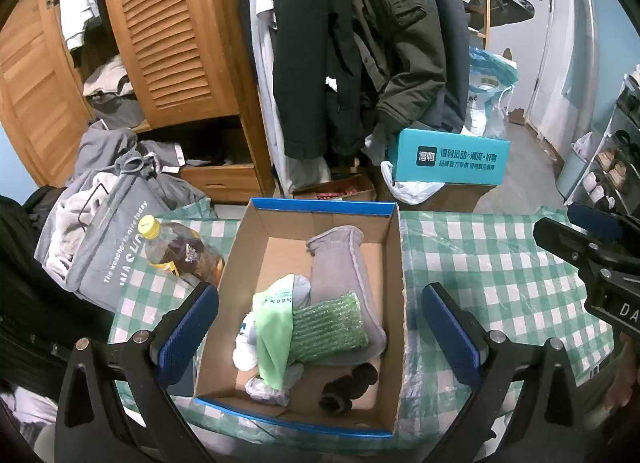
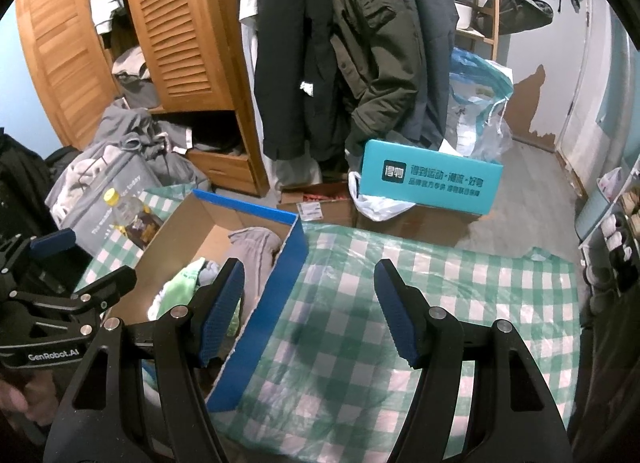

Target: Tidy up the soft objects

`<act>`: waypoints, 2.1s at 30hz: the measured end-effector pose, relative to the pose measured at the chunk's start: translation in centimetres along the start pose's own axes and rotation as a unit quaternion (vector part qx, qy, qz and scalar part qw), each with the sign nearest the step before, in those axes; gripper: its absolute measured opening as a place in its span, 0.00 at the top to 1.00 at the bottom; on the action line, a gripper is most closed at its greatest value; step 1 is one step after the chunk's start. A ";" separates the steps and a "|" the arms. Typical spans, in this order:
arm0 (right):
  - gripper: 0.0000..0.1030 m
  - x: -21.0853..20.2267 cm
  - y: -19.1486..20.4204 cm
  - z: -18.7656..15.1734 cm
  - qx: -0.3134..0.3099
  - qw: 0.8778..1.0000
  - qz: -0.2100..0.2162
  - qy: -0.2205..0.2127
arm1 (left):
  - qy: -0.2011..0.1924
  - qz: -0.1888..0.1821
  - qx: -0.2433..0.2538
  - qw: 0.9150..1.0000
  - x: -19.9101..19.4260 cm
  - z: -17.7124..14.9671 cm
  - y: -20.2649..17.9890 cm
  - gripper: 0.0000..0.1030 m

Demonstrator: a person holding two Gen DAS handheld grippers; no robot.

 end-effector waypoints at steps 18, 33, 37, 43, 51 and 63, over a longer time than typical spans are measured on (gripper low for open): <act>0.35 -0.1 -0.3 0.1 -0.003 1.000 -0.001 0.001 | 0.000 0.002 0.000 1.000 0.0 -0.2 0.1 0.01; 0.35 -0.1 -0.2 0.0 -0.003 1.000 -0.001 0.000 | 0.003 0.006 0.005 1.000 0.0 -0.4 0.1 0.01; 0.35 -0.1 -0.3 0.1 -0.003 1.000 -0.001 0.001 | 0.004 0.006 0.005 1.000 0.0 -0.3 0.0 0.01; 0.35 -0.1 -0.2 0.1 -0.003 1.000 -0.002 0.000 | 0.005 0.006 0.005 1.000 0.1 -0.3 -0.1 0.01; 0.35 -0.1 -0.2 0.0 -0.004 1.000 -0.002 0.001 | 0.009 0.003 0.009 1.000 0.0 -0.7 -0.1 0.01; 0.35 -0.1 -0.2 0.0 -0.004 1.000 -0.002 0.001 | 0.009 0.002 0.009 1.000 -0.1 -0.7 -0.2 0.01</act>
Point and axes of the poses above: each gripper's, at about its wrist camera, not at the fingertips, and x roughly the way its jaws point, y to its left, z to its top, the point moved 8 cm from there along x, roughly the way its jaws point, and after that the axes turned 14 degrees about x, right-handed, at the moved point
